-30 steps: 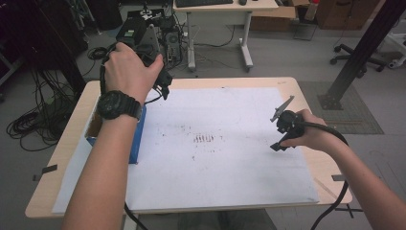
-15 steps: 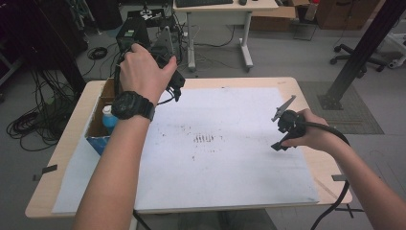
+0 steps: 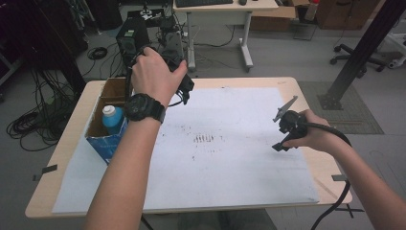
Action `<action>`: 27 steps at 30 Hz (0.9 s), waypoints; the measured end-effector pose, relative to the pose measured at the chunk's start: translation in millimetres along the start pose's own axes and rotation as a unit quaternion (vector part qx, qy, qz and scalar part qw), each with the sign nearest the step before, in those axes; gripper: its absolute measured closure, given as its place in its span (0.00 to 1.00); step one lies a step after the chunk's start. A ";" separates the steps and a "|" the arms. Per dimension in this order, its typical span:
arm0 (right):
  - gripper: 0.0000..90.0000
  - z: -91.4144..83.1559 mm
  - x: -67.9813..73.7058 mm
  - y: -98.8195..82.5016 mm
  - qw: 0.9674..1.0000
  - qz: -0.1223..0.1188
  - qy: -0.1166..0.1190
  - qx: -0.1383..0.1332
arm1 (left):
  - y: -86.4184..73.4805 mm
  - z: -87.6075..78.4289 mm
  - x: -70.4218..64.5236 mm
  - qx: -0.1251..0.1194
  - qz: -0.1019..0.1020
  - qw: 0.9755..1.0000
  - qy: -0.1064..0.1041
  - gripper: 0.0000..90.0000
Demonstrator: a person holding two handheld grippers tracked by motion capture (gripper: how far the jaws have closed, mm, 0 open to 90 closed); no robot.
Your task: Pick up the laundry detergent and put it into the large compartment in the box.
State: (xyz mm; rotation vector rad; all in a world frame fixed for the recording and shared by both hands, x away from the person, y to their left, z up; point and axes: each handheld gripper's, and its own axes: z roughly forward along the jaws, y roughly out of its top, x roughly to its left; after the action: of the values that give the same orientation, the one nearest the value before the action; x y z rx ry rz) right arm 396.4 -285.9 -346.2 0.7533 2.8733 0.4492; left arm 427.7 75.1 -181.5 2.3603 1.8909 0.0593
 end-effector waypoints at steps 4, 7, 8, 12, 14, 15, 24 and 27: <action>0.24 -0.6 0.1 0.2 1.000 0.000 0.000 -0.001 | 1.7 4.1 -4.1 0.003 0.005 1.000 -0.003 0.20; 0.24 -0.7 0.7 0.5 1.000 0.000 0.001 -0.001 | 2.5 7.3 -6.1 0.003 0.005 1.000 -0.003 0.20; 0.24 -0.7 1.0 0.6 1.000 0.000 0.001 0.000 | 2.8 8.5 -6.6 0.005 0.006 1.000 -0.003 0.20; 0.24 -0.9 1.5 0.9 1.000 0.000 0.001 0.000 | 3.6 13.9 -8.9 0.007 0.007 1.000 -0.004 0.21; 0.24 -0.9 1.5 0.9 1.000 -0.001 0.001 0.000 | 3.9 15.8 -9.5 0.008 0.008 1.000 -0.002 0.21; 0.24 -0.9 1.5 0.8 1.000 -0.001 0.000 0.000 | 4.0 16.4 -9.8 0.009 0.009 1.000 0.000 0.21; 0.24 -2.9 2.7 0.8 1.000 0.000 0.000 0.000 | 4.2 25.1 -14.1 0.011 0.011 1.000 -0.005 0.21; 0.24 -3.1 2.5 0.5 1.000 -0.001 -0.001 -0.001 | 3.7 28.6 -14.5 0.013 0.010 1.000 -0.007 0.21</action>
State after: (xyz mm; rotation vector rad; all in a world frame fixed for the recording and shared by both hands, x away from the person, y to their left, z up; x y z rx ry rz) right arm 393.9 -285.1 -343.3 0.7502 2.8712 0.4520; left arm 431.1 58.3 -208.8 2.3907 1.8738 0.0207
